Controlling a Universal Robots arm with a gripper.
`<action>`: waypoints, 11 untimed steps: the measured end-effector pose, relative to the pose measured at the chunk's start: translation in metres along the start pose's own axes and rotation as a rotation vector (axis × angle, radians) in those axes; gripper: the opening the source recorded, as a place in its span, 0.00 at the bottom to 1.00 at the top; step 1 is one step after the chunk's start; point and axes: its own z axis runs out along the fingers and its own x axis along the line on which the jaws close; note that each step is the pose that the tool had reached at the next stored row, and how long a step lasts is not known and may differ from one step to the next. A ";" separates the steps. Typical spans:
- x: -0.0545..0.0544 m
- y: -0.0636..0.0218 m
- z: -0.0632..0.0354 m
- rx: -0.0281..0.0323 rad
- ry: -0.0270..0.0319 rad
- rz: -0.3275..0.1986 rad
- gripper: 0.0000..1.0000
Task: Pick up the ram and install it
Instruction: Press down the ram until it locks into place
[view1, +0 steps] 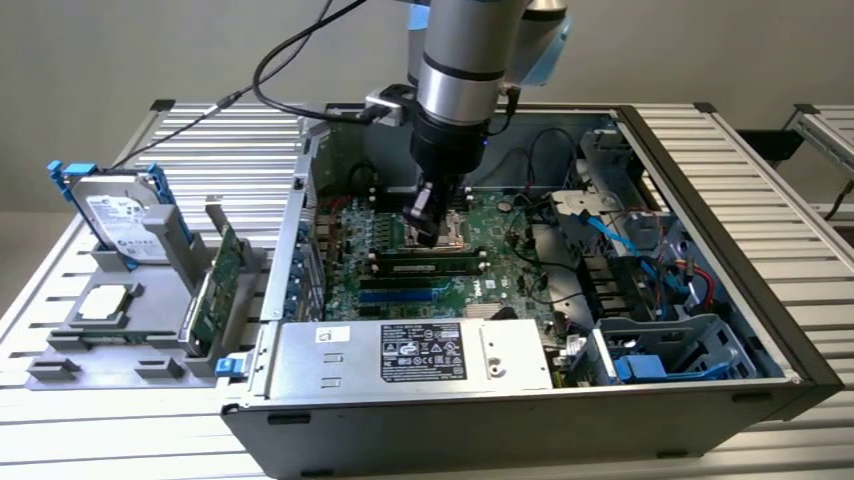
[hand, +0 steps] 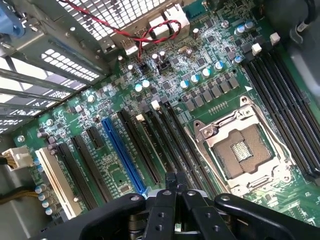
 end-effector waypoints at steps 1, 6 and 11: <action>0.000 0.0000 -0.0001 0.0023 0.0046 0.007 0.11; 0.000 0.0000 -0.0004 0.0186 0.0302 0.041 0.11; 0.000 0.0000 -0.0003 0.0458 0.0411 0.075 0.11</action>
